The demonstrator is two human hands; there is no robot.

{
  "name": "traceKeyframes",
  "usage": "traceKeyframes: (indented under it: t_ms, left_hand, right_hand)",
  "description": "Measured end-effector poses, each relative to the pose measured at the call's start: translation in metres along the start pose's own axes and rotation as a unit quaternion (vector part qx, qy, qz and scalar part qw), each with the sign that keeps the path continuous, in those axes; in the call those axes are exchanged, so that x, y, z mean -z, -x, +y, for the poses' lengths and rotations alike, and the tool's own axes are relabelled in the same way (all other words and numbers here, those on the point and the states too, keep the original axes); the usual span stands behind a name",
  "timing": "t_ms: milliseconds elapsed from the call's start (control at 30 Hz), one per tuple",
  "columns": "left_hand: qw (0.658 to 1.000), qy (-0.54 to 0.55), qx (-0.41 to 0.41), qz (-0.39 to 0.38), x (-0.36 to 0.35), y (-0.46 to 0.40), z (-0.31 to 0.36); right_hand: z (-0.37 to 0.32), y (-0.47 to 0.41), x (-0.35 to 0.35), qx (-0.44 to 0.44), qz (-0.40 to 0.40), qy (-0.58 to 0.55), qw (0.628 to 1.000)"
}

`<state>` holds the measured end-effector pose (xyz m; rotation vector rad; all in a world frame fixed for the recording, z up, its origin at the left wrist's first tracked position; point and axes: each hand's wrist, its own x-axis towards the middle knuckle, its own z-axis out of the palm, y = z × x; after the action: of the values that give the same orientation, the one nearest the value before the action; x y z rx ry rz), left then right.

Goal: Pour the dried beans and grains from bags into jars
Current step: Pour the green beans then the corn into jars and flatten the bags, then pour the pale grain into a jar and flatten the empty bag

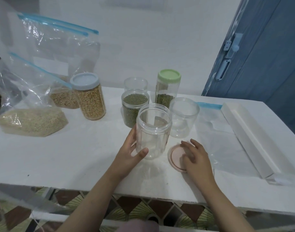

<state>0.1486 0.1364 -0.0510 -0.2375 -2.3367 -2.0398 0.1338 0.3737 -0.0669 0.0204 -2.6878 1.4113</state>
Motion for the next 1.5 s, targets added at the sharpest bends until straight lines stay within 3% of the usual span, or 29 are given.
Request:
traceKeyframes:
  t_ms: [167, 300, 433, 600, 900, 1167, 1367, 1500]
  left_hand:
    - [0.999, 0.003, 0.004, 0.048, 0.009, 0.016, -0.005]
    - [0.994, 0.002, -0.032, 0.105, 0.028, 0.022, 0.008]
    - [0.981, 0.008, -0.103, 0.161, 0.066, 0.022, 0.040]
    - [0.972, -0.009, -0.177, 0.153, 0.125, 0.026, 0.075]
    - [0.953, -0.066, -0.216, 0.204, 0.262, 0.025, 0.088]
    - [0.891, -0.221, -0.206, 0.339, 0.356, -0.006, 0.048]
    - [0.908, -0.178, -0.044, 0.376, 0.405, -0.032, 0.001]
    - [0.939, -0.102, 0.082, 0.318, 0.423, -0.040, -0.019]
  right_hand:
    - [-0.024, 0.029, 0.000, 0.097, 0.104, 0.030, 0.989]
    - [-0.069, 0.033, -0.008, 0.167, 0.121, -0.064, 0.976]
    - [-0.130, 0.032, -0.027, 0.298, 0.146, -0.086, 0.939]
    - [-0.201, 0.022, -0.072, 0.359, 0.152, -0.112, 0.914]
    - [-0.297, -0.019, -0.191, 0.362, 0.152, -0.150, 0.908]
    - [-0.323, -0.062, -0.300, 0.278, 0.124, -0.146, 0.941]
    - [-0.315, -0.082, -0.353, 0.136, 0.073, -0.102, 0.983]
    - [-0.313, -0.085, -0.371, 0.045, 0.018, -0.095, 0.994]
